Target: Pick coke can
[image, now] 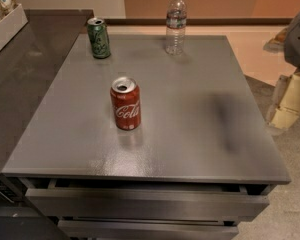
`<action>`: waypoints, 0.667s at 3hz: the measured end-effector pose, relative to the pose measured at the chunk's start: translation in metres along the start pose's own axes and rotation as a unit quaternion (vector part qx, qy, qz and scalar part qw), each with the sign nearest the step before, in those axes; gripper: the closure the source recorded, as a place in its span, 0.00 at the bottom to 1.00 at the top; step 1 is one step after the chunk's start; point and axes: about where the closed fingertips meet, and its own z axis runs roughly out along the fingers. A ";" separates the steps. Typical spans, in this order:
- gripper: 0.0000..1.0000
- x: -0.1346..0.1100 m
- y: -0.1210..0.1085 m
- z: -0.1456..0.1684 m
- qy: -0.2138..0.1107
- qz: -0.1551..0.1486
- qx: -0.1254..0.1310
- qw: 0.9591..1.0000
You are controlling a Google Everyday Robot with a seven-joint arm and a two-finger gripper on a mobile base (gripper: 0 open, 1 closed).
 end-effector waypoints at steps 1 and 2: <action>0.00 0.000 0.000 0.000 0.000 0.000 0.000 1.000; 0.00 -0.004 0.003 -0.002 -0.007 -0.007 0.001 1.000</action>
Offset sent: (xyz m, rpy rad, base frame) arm -0.0058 0.0086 -0.0002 0.0201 0.0085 0.0417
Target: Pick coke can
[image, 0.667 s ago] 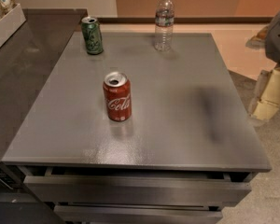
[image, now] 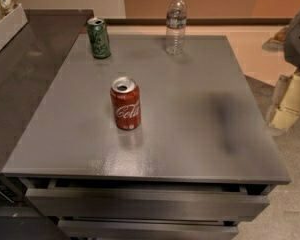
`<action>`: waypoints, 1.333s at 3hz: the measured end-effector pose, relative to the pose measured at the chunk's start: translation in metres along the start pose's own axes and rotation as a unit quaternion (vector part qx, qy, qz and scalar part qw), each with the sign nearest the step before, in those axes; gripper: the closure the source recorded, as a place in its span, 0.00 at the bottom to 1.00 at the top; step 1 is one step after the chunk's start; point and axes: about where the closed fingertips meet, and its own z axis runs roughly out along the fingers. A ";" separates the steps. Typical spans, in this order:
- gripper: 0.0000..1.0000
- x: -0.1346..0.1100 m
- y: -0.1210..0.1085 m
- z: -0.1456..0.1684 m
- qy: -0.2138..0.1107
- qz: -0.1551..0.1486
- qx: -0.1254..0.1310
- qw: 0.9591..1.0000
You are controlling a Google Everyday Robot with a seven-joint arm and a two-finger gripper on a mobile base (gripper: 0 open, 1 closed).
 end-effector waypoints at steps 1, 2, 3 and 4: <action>0.00 -0.028 0.013 0.018 -0.045 -0.027 -0.022 0.998; 0.00 -0.051 0.020 0.044 -0.080 -0.042 -0.039 0.995; 0.00 -0.079 0.014 0.074 -0.111 -0.050 -0.048 0.991; 0.00 -0.111 0.004 0.100 -0.143 -0.052 -0.058 0.987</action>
Offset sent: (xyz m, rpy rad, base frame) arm 0.0141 0.0935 -0.0643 0.2232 0.0453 0.2017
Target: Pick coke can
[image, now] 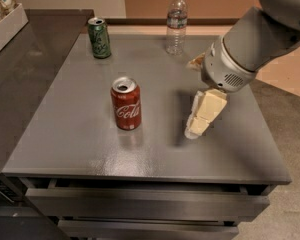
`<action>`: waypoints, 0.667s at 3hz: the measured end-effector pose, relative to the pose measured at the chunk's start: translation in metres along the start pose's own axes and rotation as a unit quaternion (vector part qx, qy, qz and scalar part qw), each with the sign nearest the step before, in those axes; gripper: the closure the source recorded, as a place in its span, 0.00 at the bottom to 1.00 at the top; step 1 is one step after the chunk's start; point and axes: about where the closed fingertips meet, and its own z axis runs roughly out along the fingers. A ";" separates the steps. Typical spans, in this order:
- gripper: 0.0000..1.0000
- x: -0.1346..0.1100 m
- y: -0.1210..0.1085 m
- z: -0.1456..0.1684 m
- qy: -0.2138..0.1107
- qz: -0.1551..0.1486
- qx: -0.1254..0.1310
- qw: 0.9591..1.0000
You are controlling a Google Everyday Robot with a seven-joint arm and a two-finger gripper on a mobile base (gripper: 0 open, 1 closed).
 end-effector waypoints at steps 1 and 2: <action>0.00 -0.023 -0.012 0.029 -0.028 0.000 -0.014 1.000; 0.00 -0.051 -0.018 0.050 -0.054 -0.006 -0.035 0.998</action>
Offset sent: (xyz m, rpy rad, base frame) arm 0.0444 0.1018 -0.0226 0.1682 0.0748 0.1027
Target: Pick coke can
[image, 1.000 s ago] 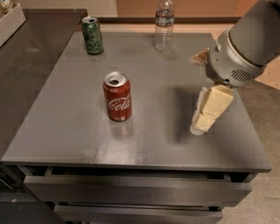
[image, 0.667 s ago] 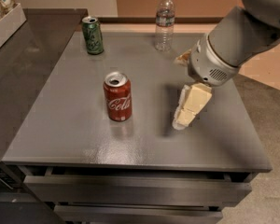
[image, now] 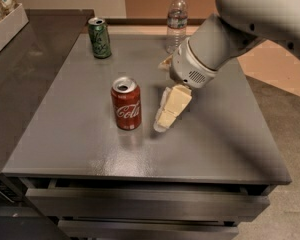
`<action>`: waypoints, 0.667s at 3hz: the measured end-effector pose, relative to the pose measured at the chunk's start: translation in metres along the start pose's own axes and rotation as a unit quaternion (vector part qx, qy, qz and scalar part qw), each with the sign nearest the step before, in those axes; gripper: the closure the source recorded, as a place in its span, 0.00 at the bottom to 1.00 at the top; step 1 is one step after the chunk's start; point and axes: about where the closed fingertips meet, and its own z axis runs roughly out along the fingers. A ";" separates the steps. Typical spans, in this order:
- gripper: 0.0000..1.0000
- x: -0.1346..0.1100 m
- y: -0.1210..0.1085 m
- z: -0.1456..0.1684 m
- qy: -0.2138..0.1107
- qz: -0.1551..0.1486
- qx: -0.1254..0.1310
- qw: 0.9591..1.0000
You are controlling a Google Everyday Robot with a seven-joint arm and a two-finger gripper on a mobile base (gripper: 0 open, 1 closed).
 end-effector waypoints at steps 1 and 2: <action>0.00 -0.024 0.002 0.018 -0.021 -0.011 -0.024 0.999; 0.00 -0.047 0.010 0.034 -0.039 -0.026 -0.049 0.998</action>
Offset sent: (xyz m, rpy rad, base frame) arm -0.0092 0.0885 -0.0066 0.1065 0.0762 0.1655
